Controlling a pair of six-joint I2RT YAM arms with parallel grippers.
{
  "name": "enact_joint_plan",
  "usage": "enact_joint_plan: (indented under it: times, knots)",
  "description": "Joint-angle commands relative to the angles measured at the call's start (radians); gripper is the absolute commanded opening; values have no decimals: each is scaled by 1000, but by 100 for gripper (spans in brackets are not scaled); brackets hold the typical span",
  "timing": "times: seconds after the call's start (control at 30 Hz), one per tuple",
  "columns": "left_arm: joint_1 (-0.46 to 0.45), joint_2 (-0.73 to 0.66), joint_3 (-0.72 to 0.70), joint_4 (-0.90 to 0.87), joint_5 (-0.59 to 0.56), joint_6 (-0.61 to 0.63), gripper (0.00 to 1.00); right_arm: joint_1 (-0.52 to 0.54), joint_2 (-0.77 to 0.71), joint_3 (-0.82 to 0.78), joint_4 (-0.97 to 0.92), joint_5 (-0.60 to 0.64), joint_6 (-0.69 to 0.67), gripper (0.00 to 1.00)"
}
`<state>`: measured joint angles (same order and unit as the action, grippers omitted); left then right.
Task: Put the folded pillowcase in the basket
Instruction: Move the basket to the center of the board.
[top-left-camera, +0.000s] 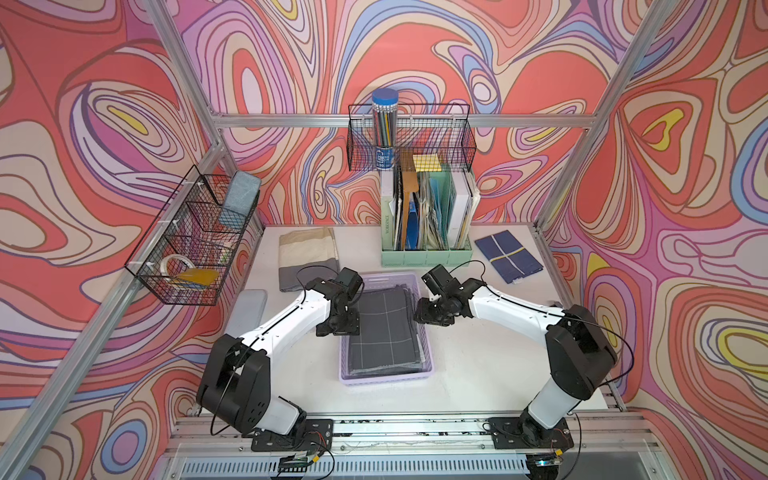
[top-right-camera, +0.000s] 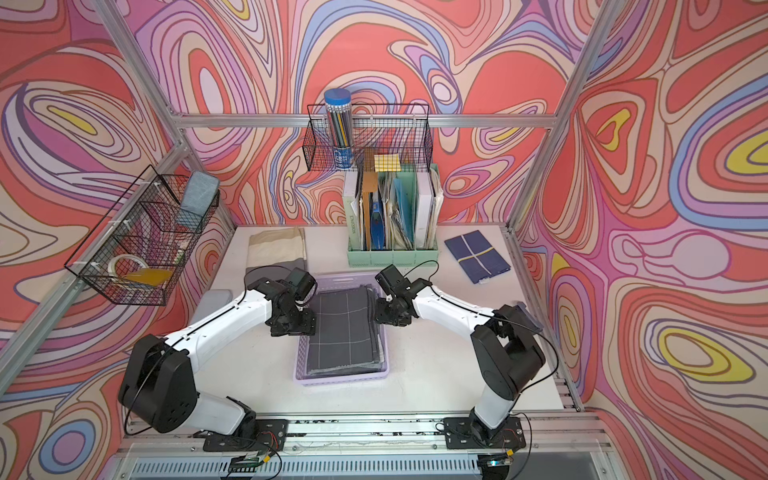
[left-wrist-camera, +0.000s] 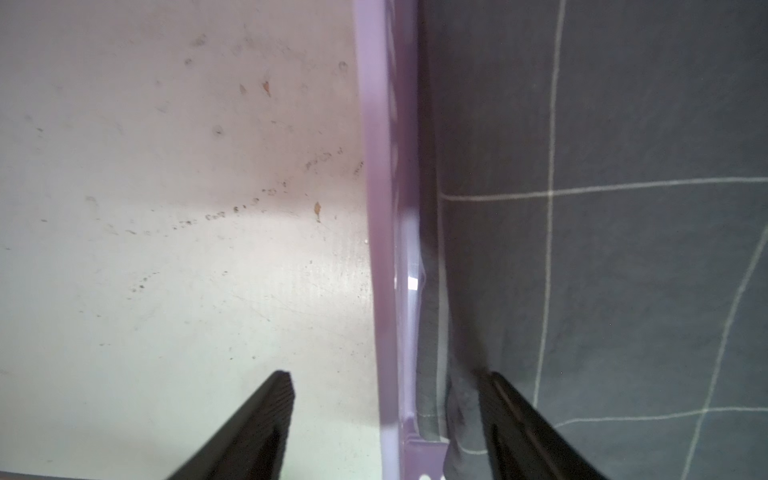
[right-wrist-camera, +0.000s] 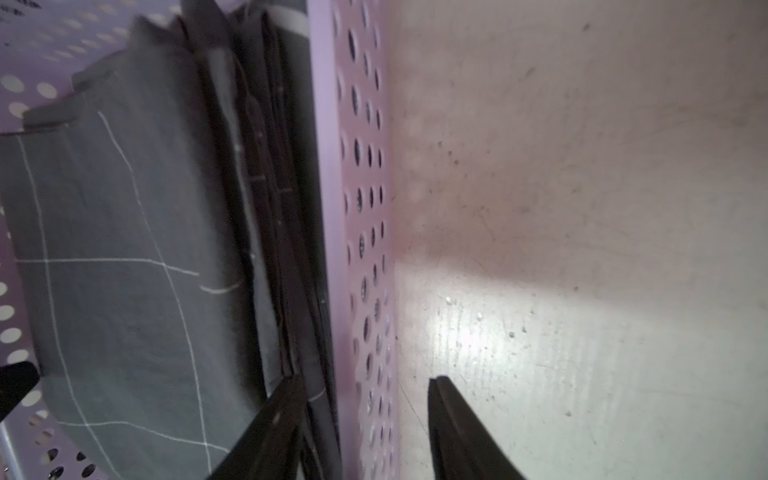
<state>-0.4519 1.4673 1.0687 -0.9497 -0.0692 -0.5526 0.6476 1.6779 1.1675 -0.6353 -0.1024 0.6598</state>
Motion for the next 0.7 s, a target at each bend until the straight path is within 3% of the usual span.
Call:
enact_joint_plan:
  times: [0.0,0.1,0.23,0.43,0.67]
  knots:
    - [-1,-73,61,-76,-80,5,98,-8,-106,47,-81,144,-20,55]
    - [-2,-137,103,-99,-93,-2,98,-136,-179,28,-120,205,-33,54]
    - [-11,-227,141,-62,-6,-8,86,-426,-223,-17,-59,227,-79,40]
    - [-95,-282,132,136,253,-11,80,-635,13,151,-5,219,-126,50]
    - [-212,-218,98,326,363,-8,80,-732,368,467,-28,207,-147,50]
